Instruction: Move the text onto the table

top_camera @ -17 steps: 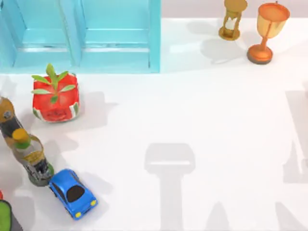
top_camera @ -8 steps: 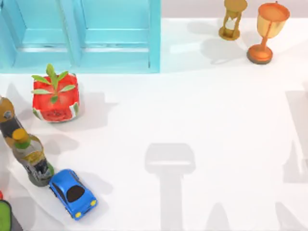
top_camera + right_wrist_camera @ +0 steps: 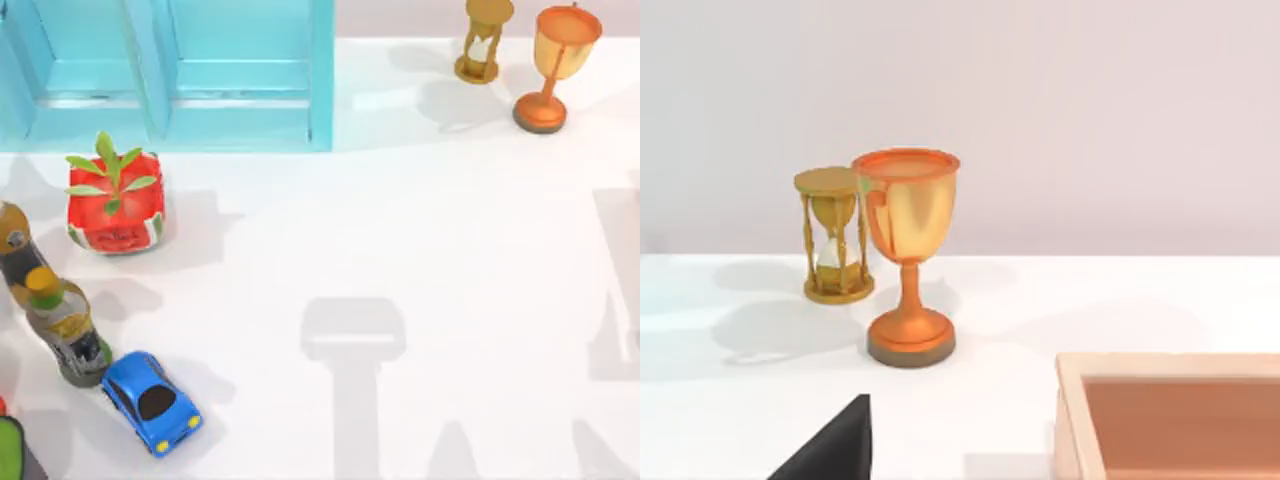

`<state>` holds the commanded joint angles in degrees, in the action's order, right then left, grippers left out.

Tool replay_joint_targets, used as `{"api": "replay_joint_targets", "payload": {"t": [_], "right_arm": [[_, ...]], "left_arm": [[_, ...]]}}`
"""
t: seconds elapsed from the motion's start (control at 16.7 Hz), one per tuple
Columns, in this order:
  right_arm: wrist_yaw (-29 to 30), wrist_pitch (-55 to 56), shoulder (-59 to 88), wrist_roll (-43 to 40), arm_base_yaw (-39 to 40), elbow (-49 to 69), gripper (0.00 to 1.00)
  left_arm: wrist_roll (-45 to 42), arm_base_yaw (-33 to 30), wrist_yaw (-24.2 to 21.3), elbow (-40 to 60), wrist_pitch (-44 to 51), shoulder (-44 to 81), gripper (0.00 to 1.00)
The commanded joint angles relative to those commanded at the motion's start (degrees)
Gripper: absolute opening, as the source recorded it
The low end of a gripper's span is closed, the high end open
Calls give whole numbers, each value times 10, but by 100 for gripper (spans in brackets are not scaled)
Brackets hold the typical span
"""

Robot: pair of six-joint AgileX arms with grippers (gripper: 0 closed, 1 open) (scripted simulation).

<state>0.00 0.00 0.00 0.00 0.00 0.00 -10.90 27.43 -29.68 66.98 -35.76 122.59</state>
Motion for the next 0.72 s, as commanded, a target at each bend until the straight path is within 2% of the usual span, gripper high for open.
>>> {"api": "replay_joint_targets", "payload": {"t": [0.36, 0.72], "right_arm": [[0, 0, 0, 0, 0, 0, 100], [0, 0, 0, 0, 0, 0, 100]], "left_arm": [[15, -37, 33, 134, 24, 103, 100], [16, -43, 38, 151, 27, 116, 100]]}}
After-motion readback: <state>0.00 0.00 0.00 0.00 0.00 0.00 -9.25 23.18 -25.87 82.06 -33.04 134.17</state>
